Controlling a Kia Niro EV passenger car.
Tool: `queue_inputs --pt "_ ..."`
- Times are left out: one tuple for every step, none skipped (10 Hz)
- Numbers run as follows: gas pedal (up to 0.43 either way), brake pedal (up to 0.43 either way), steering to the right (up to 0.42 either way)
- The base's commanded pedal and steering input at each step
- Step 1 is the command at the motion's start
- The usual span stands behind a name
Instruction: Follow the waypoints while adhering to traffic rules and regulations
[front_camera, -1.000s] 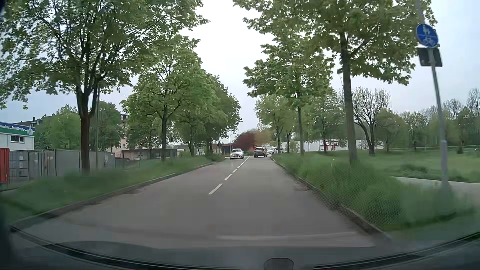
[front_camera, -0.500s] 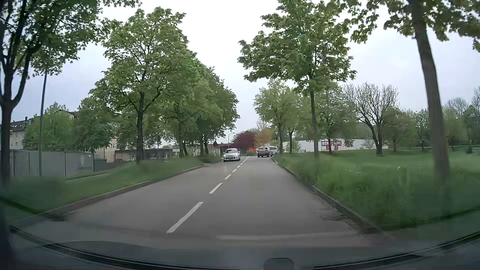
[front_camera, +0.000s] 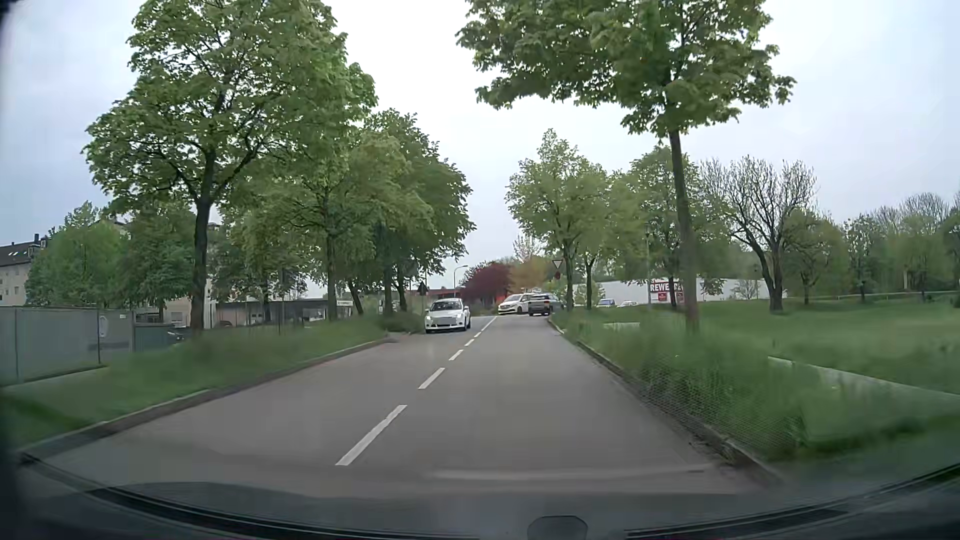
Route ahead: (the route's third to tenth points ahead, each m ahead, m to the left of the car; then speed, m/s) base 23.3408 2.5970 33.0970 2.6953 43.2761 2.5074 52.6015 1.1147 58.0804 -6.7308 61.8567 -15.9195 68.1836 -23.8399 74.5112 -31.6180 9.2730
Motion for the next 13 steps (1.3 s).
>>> queue_inputs --pt "0.138 0.000 -0.003" --pt "0.138 0.000 -0.003" --pt "0.130 0.000 -0.003" --pt "0.098 0.000 -0.003" --pt "0.079 0.000 -0.003" --pt "0.079 0.000 -0.003" --pt "0.028 0.000 -0.003" --pt "0.000 0.000 -0.003" --pt "0.000 0.000 -0.003" --pt "0.000 0.000 -0.003" --pt "0.000 0.000 -0.003" --pt "0.000 0.000 -0.003" --pt "0.000 0.000 -0.003"
